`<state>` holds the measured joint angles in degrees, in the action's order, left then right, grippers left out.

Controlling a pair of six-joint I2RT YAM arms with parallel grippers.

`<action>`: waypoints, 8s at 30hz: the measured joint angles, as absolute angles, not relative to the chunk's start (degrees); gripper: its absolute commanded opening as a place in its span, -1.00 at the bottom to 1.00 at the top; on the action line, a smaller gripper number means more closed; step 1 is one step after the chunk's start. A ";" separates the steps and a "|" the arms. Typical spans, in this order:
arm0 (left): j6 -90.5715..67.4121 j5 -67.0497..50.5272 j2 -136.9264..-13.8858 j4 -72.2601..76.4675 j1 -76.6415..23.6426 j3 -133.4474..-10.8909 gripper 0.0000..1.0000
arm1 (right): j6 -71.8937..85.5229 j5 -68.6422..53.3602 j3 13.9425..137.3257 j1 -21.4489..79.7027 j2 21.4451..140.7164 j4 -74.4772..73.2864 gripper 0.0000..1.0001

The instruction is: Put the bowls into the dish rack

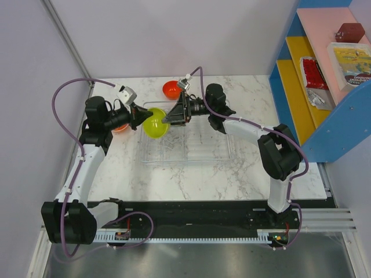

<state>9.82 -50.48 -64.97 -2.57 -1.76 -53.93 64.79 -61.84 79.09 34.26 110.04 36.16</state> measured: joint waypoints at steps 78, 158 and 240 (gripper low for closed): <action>9.47 -57.32 -65.52 -19.27 30.79 -48.86 0.99 | -22.87 -18.17 103.24 44.36 105.14 -47.75 -1.00; 9.47 -60.64 -65.60 -18.02 31.16 -46.63 0.99 | -32.97 5.08 103.33 57.25 115.83 -39.72 0.95; 9.47 -62.13 -65.23 -17.85 31.79 -46.48 0.99 | -25.26 -1.93 96.75 53.04 115.98 -24.77 -0.31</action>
